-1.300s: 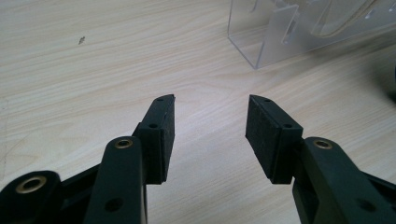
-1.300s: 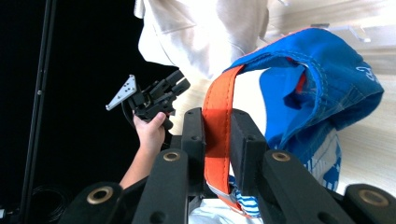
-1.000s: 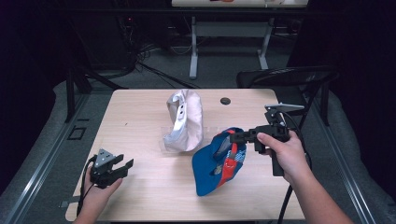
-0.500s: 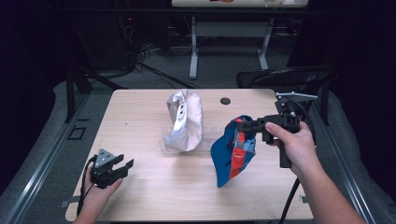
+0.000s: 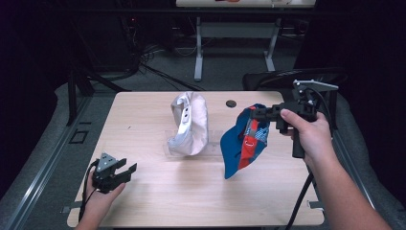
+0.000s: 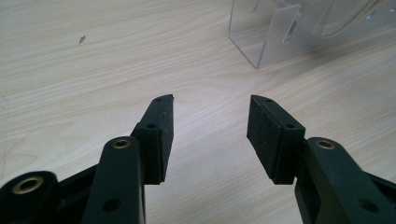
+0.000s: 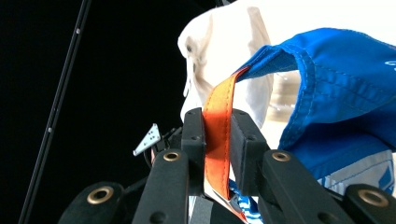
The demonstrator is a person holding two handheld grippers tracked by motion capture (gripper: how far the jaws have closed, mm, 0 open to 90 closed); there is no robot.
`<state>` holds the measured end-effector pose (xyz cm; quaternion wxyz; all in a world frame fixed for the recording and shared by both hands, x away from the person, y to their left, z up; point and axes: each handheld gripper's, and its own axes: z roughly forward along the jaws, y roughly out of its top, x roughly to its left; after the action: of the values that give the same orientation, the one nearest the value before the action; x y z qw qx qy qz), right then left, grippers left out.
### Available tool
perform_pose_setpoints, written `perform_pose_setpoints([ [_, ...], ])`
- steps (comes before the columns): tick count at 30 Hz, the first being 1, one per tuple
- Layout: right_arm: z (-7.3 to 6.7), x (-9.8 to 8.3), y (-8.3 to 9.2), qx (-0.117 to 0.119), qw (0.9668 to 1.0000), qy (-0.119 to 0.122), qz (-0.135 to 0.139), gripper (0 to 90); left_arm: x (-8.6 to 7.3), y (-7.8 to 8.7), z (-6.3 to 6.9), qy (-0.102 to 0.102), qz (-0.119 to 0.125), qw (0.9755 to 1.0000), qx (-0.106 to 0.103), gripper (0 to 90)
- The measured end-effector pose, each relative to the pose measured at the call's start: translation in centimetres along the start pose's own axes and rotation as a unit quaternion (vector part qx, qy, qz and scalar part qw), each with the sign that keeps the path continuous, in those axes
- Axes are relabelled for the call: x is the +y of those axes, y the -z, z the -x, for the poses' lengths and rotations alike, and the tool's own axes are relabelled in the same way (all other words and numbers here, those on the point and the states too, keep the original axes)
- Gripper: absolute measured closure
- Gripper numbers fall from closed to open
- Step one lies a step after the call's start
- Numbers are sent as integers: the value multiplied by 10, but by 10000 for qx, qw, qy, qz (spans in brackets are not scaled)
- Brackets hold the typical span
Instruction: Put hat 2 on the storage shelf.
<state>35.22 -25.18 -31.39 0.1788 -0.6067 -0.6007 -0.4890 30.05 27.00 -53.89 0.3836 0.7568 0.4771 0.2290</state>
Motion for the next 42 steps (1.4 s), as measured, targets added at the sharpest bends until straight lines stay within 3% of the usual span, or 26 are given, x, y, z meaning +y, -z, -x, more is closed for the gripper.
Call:
perform_pose_setpoints([
  [14,-17,45,9,-139,9992,108,370,774,0,-1,0,3,-19,10000,-25,515],
  [22,-13,67,4,-371,9985,123,388,774,-1,-1,-2,17,-11,10000,-19,515],
  [30,-3,76,-2,-474,9979,-9,432,774,-1,0,-3,19,-3,10000,-15,516],
  [42,-5,77,-17,-463,9985,6,308,774,0,0,-4,27,5,10000,-20,516],
])
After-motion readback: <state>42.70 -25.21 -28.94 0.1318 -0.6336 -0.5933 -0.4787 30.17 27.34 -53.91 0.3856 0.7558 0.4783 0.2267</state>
